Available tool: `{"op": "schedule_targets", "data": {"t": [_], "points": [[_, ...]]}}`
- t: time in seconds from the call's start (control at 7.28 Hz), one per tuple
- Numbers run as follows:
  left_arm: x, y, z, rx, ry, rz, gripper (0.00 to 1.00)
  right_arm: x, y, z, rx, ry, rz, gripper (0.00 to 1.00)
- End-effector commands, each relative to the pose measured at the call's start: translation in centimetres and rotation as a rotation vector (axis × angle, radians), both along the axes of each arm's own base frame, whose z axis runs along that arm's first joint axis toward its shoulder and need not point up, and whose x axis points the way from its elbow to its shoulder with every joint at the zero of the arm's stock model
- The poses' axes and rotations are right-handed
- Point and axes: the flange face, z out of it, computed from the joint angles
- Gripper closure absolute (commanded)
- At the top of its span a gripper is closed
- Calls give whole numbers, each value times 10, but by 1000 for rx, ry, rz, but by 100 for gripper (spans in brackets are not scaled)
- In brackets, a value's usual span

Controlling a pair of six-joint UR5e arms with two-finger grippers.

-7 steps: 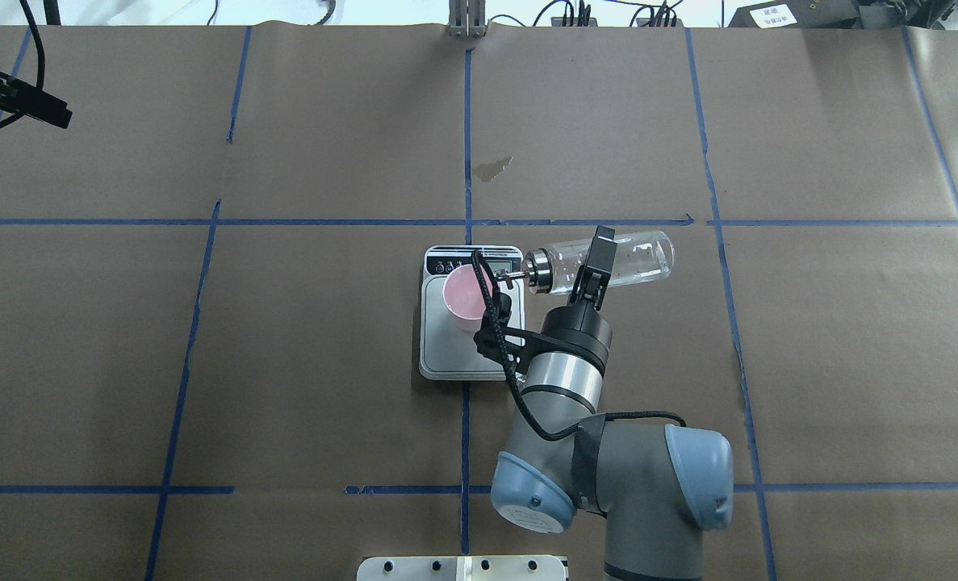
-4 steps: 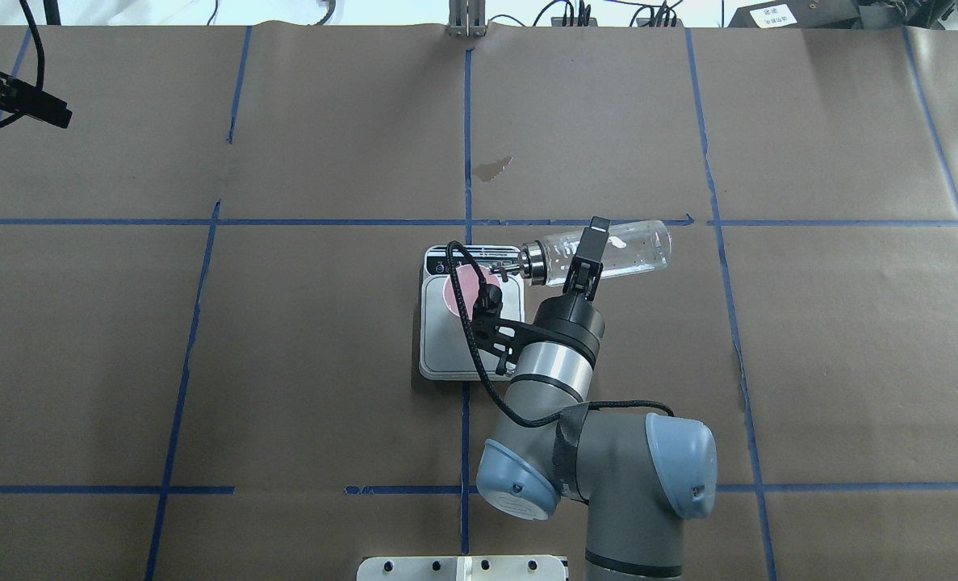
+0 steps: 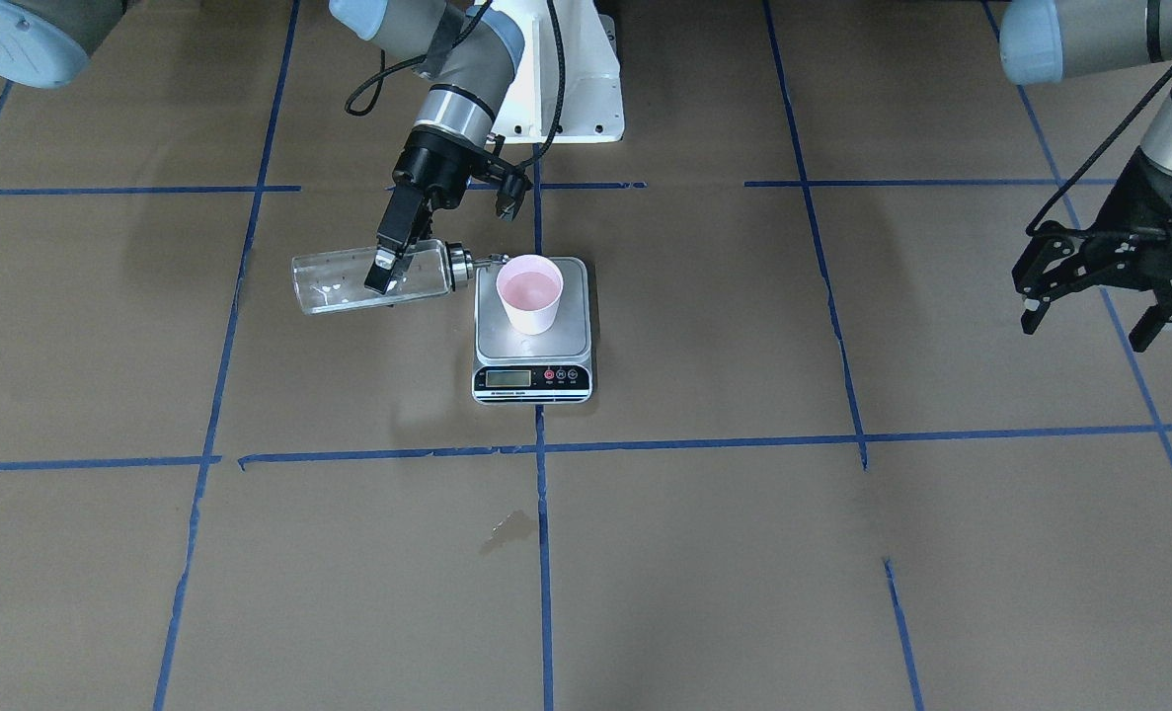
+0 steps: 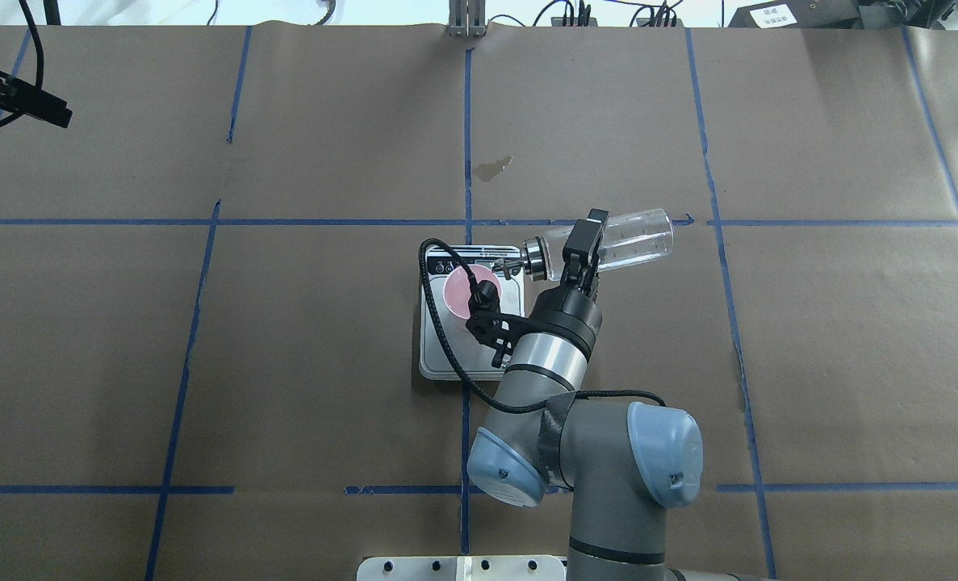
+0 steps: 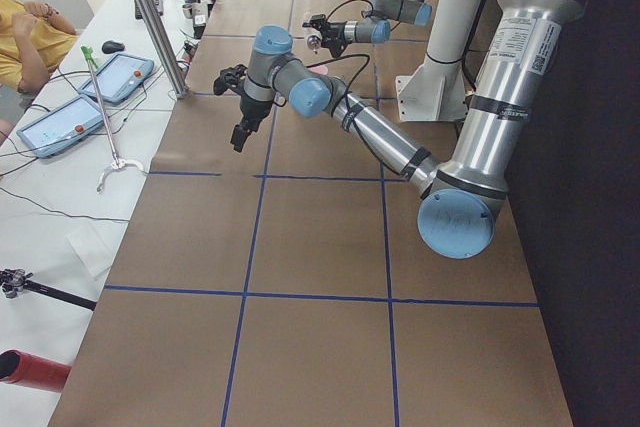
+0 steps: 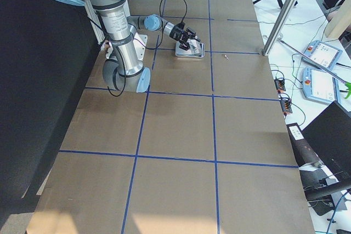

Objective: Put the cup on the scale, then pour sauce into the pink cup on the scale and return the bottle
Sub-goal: 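Tilt the bottle spout down into the pink cup with the right gripper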

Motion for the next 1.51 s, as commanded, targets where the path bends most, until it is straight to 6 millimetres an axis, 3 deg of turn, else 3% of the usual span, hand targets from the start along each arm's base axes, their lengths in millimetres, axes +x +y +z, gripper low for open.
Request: {"op": "schedule_targets", "data": {"t": [0.0,1.37], "points": [[1,0,0,-1,0,1,4,0,0,-9,-14,83,-27,100],[1,1,-1,-1,3,2,3,8,-6,-8,-11,110,-27,100]]}}
